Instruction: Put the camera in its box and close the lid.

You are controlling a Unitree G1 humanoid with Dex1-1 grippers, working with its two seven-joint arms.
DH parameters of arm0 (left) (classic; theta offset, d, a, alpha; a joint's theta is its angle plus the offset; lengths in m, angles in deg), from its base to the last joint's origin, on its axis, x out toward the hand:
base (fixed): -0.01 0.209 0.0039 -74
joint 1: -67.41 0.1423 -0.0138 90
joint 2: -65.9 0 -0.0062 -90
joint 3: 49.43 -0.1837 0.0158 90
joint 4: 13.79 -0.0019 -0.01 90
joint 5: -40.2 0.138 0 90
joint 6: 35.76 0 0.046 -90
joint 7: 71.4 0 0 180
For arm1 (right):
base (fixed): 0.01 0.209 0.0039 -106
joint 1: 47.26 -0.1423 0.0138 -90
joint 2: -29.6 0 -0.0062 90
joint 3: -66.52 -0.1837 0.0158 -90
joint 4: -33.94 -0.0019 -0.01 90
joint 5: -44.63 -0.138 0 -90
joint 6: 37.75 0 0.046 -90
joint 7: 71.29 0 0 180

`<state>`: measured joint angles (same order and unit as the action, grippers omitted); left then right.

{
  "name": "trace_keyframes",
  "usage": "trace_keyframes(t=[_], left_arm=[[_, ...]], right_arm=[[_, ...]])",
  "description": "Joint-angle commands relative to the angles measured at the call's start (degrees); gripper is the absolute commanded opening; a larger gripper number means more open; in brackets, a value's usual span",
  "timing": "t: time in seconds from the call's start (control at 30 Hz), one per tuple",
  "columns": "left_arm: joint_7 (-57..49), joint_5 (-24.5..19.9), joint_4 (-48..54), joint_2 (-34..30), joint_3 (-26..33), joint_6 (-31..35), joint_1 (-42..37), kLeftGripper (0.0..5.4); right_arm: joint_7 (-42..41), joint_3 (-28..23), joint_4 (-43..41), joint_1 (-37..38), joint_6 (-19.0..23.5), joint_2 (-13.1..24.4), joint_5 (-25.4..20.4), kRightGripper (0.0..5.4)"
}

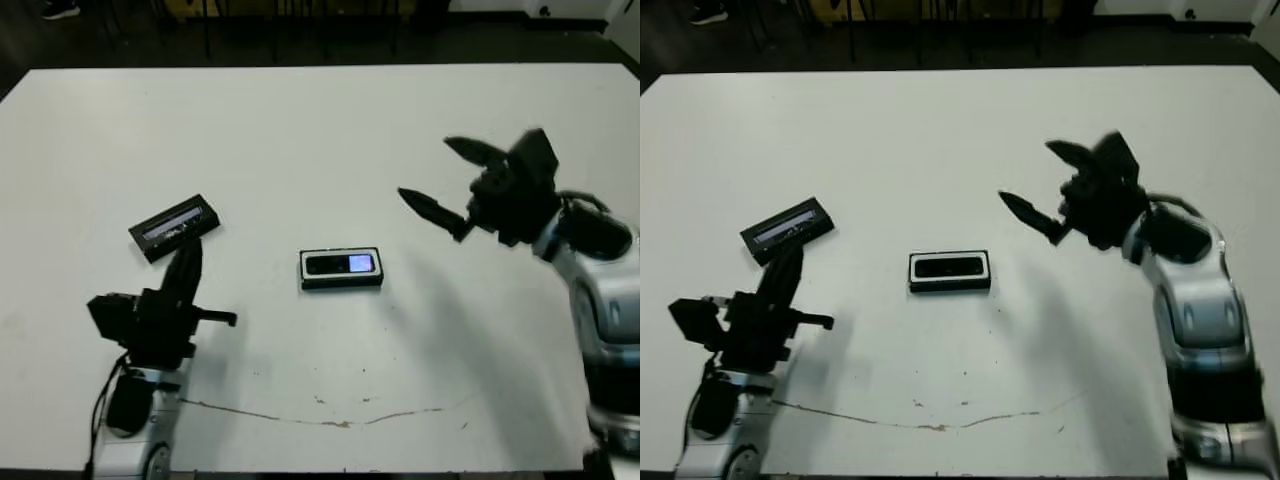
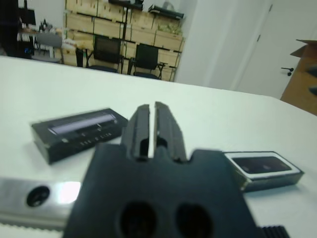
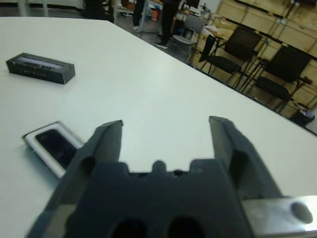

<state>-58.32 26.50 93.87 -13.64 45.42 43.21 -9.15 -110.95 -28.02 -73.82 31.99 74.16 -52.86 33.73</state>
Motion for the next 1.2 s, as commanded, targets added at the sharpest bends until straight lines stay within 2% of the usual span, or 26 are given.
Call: trace_keyframes(t=[0.03, 0.2, 0.27, 0.33, 0.47, 0.6, 0.77, 0.83, 0.93, 1.1, 1.2], left_arm=[[1.0, 1.7, 4.2, -6.5, 3.9, 3.5, -2.2, 0.0], [6.5, 0.5, 8.0, -19.7, 9.3, 13.9, -8.4, 0.47], [9.5, 2.1, 6.3, -24.9, 9.7, 15.5, -12.2, 0.81], [12.5, 2.5, 2.9, -28.0, 8.9, 15.4, -16.6, 1.18], [18.7, 0.0, -4.7, -30.9, 6.0, 19.3, -25.6, 1.91], [26.4, 0.3, -13.2, -34.0, 1.6, 22.9, -33.9, 2.63], [40.7, 1.3, -28.3, -35.8, -5.9, 24.5, -45.2, 3.56], [44.9, 2.6, -35.3, -35.2, -8.4, 22.6, -49.1, 3.94], [47.7, 4.8, -43.2, -34.0, -10.4, 19.4, -52.4, 4.49], [49.5, 8.3, -51.8, -32.8, -12.8, 16.4, -55.1, 5.39], [50.7, 10.6, -56.1, -32.3, -14.2, 12.9, -55.9, 5.39]], right_arm=[[-0.3, -2.2, -2.5, 6.9, -2.4, 0.3, -3.1, 3.1], [1.0, -4.0, -6.0, 12.1, -2.1, 1.2, -5.7, 2.2], [1.5, -3.9, -6.3, 12.5, -2.4, 1.7, -5.8, 1.83], [1.6, -3.8, -6.0, 12.4, -2.4, 2.1, -6.0, 1.46], [2.5, -4.1, -6.0, 12.0, -1.1, 2.6, -7.2, 0.72], [1.5, -4.0, -3.9, 11.7, -3.7, 2.8, -7.7, 0.01], [-0.2, -4.6, -0.1, 11.3, -7.4, 3.0, -8.7, 0.0], [-0.5, -4.7, 0.9, 11.4, -8.9, 3.0, -8.7, 0.0], [-1.4, -4.8, 2.9, 11.4, -11.9, 3.1, -8.6, 0.0], [-1.9, -5.0, 4.7, 11.6, -13.0, 3.1, -9.6, 0.0], [-1.7, -5.0, 5.3, 11.9, -12.9, 3.1, -9.8, 0.0]])
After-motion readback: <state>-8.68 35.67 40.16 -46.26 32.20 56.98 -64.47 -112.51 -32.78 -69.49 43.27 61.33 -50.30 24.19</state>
